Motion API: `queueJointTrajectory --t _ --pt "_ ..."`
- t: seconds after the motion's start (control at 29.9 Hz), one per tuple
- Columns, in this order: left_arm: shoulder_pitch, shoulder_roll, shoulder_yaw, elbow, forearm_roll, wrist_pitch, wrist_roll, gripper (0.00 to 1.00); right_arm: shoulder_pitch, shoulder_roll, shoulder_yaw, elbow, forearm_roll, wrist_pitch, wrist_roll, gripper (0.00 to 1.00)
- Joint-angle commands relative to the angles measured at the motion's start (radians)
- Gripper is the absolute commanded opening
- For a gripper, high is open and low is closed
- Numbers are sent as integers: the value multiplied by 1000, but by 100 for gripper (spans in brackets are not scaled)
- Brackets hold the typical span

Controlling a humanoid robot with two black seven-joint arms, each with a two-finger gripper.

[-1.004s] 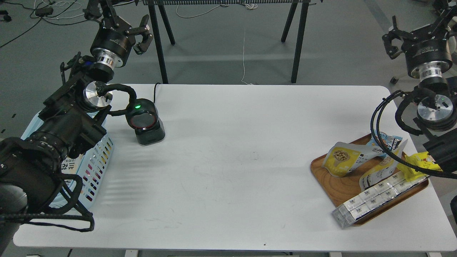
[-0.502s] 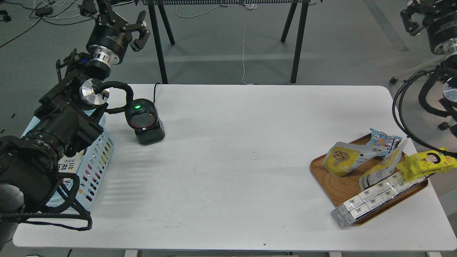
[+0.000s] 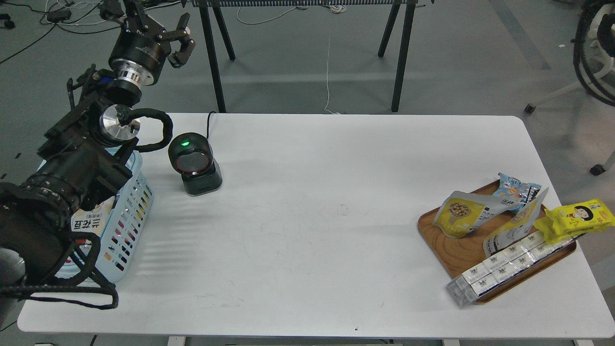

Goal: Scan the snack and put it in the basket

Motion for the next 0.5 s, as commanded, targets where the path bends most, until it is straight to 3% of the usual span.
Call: queueJointTrajectory --t 0.0,0.13,0.23,0.47 --pt "3 12 0 0 0 0 1 100 80 36 -81 101 -260 -1 3 99" --pt "6 27 -1 0 0 0 -1 100 178 60 -267 267 -503 -11 14 99" --pt "6 30 -1 0 0 0 -1 100 255 71 -394 368 -676 -73 14 99" --pt "11 30 -3 0 0 0 -7 100 331 71 -505 592 -1078 -133 14 98"
